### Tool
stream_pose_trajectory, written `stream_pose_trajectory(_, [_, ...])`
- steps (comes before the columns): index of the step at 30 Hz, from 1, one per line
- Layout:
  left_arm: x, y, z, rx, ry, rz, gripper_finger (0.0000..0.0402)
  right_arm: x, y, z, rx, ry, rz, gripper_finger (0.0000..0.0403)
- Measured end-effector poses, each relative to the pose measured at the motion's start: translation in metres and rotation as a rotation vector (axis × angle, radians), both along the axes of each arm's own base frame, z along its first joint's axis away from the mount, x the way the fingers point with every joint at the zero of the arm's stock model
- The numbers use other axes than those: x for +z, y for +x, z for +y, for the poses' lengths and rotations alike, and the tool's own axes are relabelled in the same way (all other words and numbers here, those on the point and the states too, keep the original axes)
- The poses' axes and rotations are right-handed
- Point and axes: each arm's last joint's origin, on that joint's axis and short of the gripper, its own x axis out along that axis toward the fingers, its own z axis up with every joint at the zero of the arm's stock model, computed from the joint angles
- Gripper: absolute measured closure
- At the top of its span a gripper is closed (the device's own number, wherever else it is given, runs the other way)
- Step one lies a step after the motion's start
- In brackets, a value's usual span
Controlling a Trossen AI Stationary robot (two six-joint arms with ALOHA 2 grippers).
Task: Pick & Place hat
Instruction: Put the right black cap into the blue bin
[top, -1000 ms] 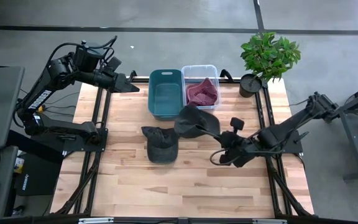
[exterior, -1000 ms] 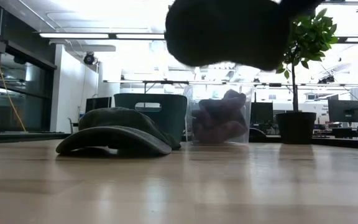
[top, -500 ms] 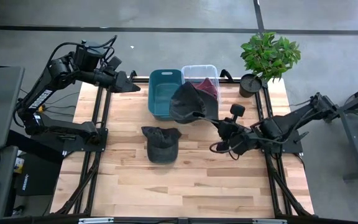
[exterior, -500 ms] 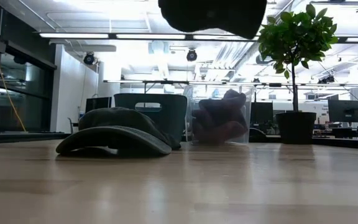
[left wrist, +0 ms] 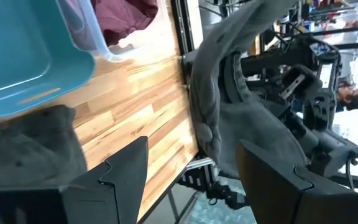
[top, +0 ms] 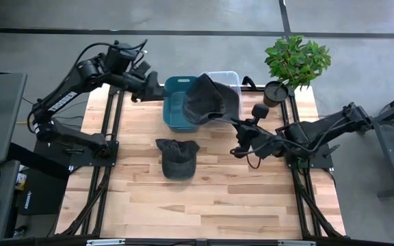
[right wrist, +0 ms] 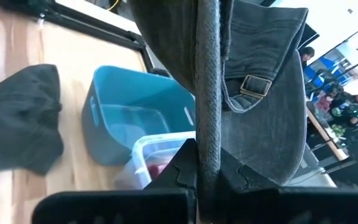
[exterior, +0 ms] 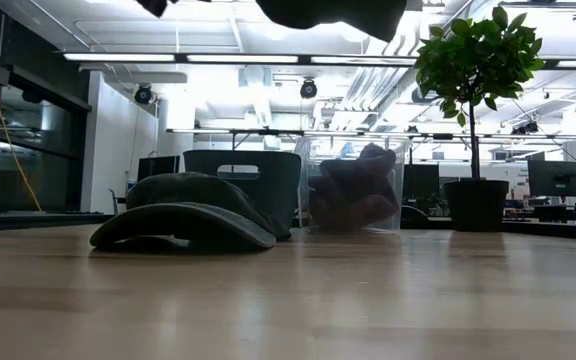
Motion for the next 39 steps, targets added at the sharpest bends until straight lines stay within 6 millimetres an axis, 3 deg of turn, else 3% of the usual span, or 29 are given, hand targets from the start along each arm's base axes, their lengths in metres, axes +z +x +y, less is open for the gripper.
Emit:
stream_pose_trajectory(20, [-0.026, 0.062, 0.034, -0.036, -0.099, -0.030, 0.0176, 0.001, 0.003, -0.006, -0.001, -0.026, 0.021, 0.0399])
stream_pose_trajectory(32, [-0.033, 0.088, 0.020, -0.137, -0.104, -0.050, 0.0176, 0.001, 0.005, -0.014, -0.007, -0.005, 0.019, 0.0399])
stream_pose_trajectory(39, [-0.036, 0.091, 0.021, -0.136, -0.108, -0.043, 0.0178, 0.001, 0.005, -0.015, -0.010, -0.005, 0.019, 0.0399])
